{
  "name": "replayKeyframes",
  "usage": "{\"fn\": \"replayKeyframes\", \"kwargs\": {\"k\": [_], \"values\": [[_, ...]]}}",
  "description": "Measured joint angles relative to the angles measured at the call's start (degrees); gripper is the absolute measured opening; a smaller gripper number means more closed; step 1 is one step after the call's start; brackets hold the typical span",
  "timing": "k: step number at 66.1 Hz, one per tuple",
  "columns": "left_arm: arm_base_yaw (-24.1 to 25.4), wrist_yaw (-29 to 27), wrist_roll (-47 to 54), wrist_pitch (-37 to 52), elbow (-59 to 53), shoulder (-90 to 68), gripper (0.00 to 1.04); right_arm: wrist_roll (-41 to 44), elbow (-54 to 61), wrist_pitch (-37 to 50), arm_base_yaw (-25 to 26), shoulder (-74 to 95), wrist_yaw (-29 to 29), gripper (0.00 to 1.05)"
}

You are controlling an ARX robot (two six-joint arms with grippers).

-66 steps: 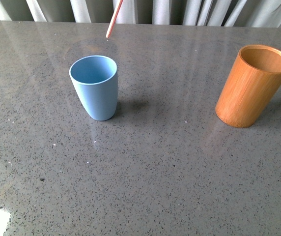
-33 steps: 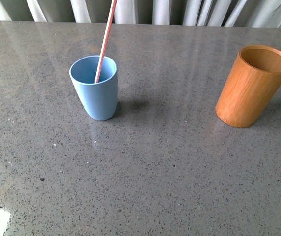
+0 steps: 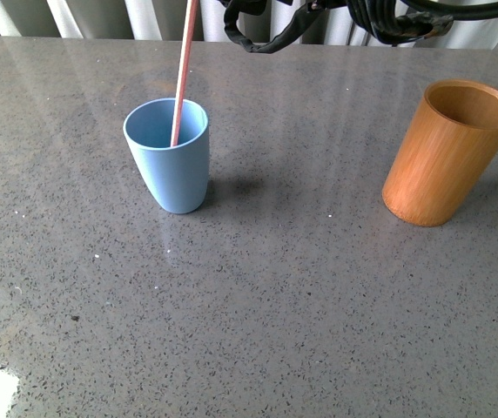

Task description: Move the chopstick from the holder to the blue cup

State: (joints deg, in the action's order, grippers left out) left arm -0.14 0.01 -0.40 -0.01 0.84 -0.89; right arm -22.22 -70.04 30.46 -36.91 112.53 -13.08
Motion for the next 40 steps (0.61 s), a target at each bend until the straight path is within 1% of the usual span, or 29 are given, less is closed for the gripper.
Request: {"fn": "replayKeyframes", "kwargs": {"k": [6,8,17,19,28,35,40], "values": [[0.0,-0.02,0.0,0.0,0.0,0.0,0.96,0.04,0.04,0.15,-0.31,0.04,-0.07,0.24],[0.0,0.0,0.0,0.0,0.0,0.0,0.96,0.04,0.07,0.2,-0.35,0.04,-0.07,0.28],[0.0,0.0,0.0,0.0,0.0,0.0,0.96,0.04,0.52,0.42,-0.59,0.04,-0.26,0.52],[0.0,0.0,0.0,0.0,0.0,0.0,0.96,0.04,0.61,0.46,-0.61,0.04,-0.26,0.56],[0.0,0.0,0.0,0.0,0.0,0.0,0.96,0.02,1.44,0.72,-0.59,0.02,-0.48,0.8],[0.0,-0.02,0.0,0.0,0.0,0.0,0.96,0.09,2.16,0.85,-0.57,-0.17,-0.46,0.89],[0.0,0.0,0.0,0.0,0.0,0.0,0.96,0.17,2.84,1.05,-0.46,-0.61,-0.48,0.92]]}}
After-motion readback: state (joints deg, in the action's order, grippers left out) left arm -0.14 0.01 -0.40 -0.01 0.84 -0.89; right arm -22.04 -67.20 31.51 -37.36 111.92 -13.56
